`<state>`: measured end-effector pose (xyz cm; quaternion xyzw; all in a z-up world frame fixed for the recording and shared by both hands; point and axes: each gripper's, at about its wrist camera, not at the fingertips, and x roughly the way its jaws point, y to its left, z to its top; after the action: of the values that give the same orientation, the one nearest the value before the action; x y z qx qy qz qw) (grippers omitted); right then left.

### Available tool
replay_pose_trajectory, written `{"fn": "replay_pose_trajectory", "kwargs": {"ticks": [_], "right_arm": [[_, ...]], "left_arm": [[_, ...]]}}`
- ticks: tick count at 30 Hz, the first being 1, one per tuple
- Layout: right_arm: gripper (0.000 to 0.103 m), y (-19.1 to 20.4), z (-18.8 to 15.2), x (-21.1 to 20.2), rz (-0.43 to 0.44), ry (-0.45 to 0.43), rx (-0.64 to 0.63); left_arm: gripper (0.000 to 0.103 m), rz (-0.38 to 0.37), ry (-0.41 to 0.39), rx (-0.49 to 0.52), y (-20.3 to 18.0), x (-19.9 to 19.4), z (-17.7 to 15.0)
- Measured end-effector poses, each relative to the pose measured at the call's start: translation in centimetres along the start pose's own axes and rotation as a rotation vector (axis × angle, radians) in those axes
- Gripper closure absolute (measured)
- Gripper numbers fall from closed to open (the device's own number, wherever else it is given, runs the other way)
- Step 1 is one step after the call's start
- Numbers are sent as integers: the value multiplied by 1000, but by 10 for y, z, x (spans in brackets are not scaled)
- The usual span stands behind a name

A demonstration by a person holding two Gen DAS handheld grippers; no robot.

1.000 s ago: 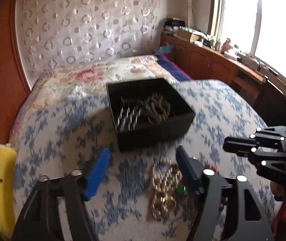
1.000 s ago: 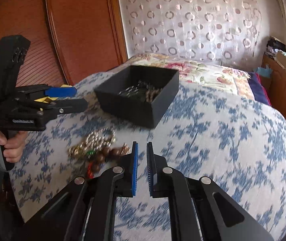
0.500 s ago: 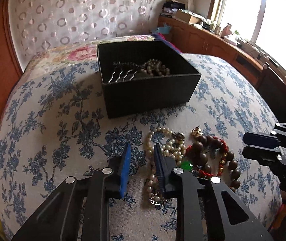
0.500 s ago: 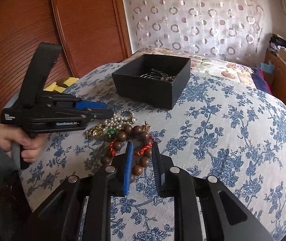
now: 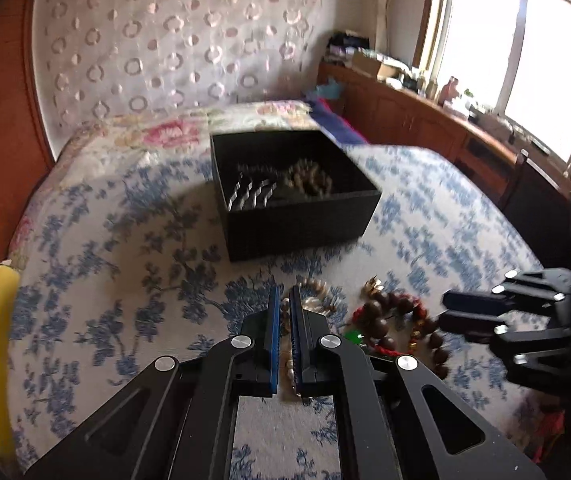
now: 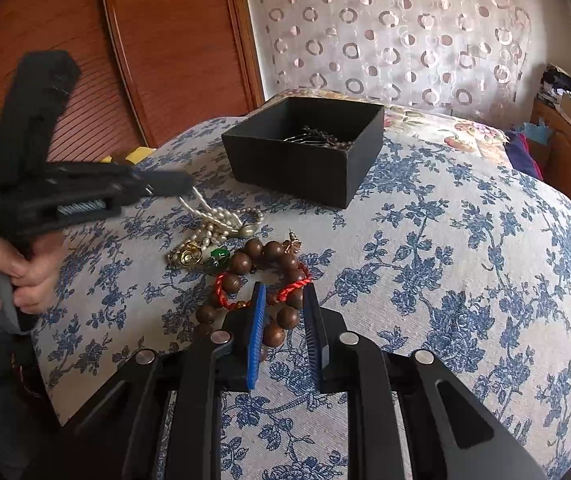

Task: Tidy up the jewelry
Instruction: 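Grasp the pearl necklace with the left tool while the right tool grasps the wooden bead bracelet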

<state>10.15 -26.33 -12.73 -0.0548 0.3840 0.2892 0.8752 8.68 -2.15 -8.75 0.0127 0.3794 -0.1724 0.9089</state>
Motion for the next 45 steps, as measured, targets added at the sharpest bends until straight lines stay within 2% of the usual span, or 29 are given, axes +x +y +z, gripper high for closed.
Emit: {"fn": "replay_pose_trajectory", "kwargs": {"ticks": [9,13,18,22,23,33,45], "right_arm": [[82,-3,9,13,13,24,17],[82,-12,11,24,18,59,62],[82,-12,11,27,18,61,72],[95,-9,13,27,18,56,55],[99,-10,14,26,19,50,55],[100,-6,30,3,-8,-33,14],[100,2,64,-35,-31,-135,-37]], "left_arm": [[99,13,-114,2,-4,-45,7],[99,16,-137,6,-6,-53,9],[99,17,-142,4,-5,-54,7],[99,18,-140,-2,-4,-54,6],[99,18,-140,-3,-4,-54,5],[99,23,-152,-1,-2,-55,8],[99,31,-224,25,-5,-77,39]]}}
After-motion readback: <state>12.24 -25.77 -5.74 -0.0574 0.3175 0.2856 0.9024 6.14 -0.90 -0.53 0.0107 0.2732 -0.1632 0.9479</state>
